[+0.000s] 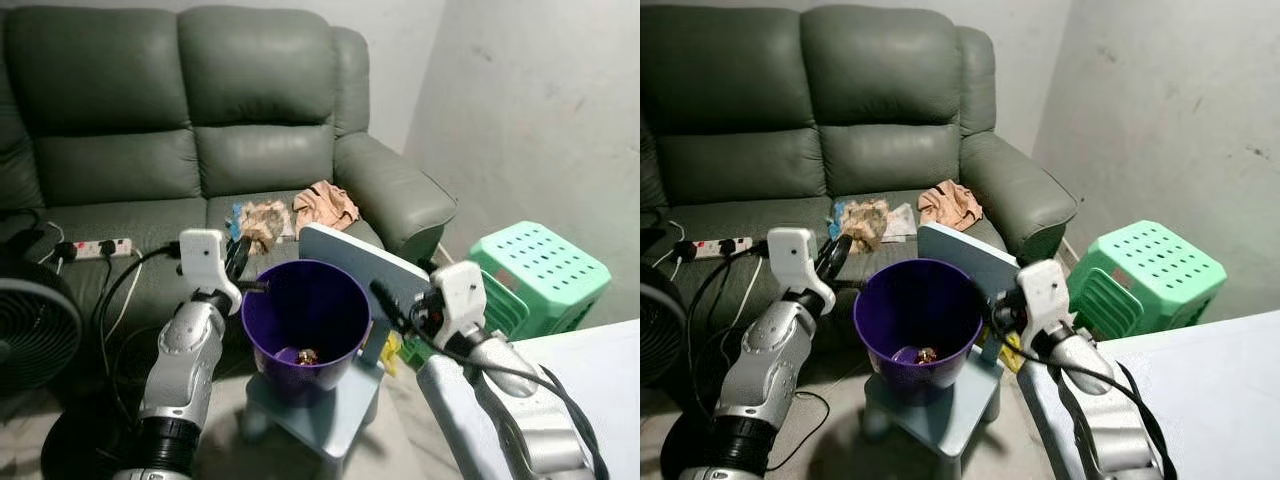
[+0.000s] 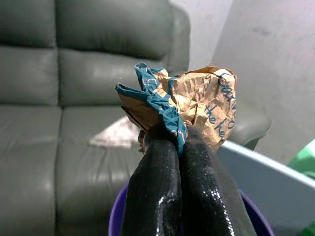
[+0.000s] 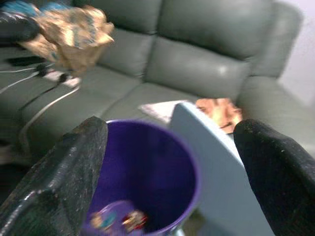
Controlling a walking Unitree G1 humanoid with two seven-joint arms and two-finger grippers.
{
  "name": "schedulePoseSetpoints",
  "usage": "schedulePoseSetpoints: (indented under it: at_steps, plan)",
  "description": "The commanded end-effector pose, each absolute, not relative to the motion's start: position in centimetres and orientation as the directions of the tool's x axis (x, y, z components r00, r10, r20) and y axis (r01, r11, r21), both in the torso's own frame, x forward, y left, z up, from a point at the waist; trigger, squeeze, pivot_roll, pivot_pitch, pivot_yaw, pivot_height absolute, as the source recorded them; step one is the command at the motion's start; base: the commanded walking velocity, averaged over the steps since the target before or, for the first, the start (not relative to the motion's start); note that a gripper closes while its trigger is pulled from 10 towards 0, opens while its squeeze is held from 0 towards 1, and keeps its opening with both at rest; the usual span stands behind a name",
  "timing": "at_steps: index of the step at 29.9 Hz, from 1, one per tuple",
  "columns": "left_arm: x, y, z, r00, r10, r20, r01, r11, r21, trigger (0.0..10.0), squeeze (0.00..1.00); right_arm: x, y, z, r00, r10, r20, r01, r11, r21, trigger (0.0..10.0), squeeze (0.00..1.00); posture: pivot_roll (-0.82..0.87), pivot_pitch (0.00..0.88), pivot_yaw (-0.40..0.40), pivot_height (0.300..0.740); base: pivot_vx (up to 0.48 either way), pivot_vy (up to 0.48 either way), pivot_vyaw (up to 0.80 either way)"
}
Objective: Picking trash to rubbish bin
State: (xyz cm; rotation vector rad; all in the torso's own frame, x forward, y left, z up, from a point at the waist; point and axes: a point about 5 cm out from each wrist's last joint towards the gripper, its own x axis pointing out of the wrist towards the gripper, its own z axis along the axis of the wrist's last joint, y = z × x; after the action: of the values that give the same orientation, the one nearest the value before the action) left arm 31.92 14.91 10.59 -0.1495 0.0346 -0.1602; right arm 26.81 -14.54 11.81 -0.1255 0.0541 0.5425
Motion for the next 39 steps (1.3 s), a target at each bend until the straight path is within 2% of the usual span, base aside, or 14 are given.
schedulePoseSetpoints:
  at_steps: [1, 13, 26, 33, 39]
  plan:
    - [31.8, 14.8, 10.3, 0.983, -0.183, -0.025, 0.178, 0.975, -0.130, 10.0, 0.00, 26.5, -14.6, 12.4, 0.837, 0.540, -0.083, -0.547, 0.829, -0.117, 10.0, 0.00, 0.00, 0.000, -0.086, 0.740, 0.000, 0.000, 0.00]
    - [31.7, 16.8, 8.0, 0.969, -0.227, -0.094, 0.215, 0.969, -0.123, 10.0, 0.00, 24.3, -15.3, 12.4, 0.794, 0.590, -0.150, -0.604, 0.794, -0.075, 10.0, 0.00, -0.03, 0.001, -0.115, 0.740, 0.000, 0.000, 0.00]
    - [34.3, 16.6, 9.0, 0.937, -0.334, -0.097, 0.329, 0.942, -0.065, 10.0, 0.00, 21.8, -16.0, 13.5, 0.780, 0.601, -0.176, -0.613, 0.790, -0.023, 10.0, 0.00, -0.08, 0.090, -0.151, 0.740, 0.000, 0.000, 0.00]
    - [35.1, 16.5, 9.4, 0.930, -0.354, -0.100, 0.349, 0.935, -0.068, 10.0, 0.00, 21.2, -16.2, 14.6, 0.801, 0.579, -0.153, -0.586, 0.811, 0.001, 10.0, 0.00, -0.11, 0.121, -0.157, 0.740, 0.000, 0.000, 0.00]
    - [36.0, 15.9, 9.9, 0.927, -0.360, -0.108, 0.353, 0.932, -0.075, 10.0, 0.00, 20.0, -16.2, 15.7, 0.806, 0.572, -0.154, -0.575, 0.818, 0.030, 10.0, 0.00, -0.15, 0.181, -0.168, 0.740, 0.000, 0.000, 0.00]
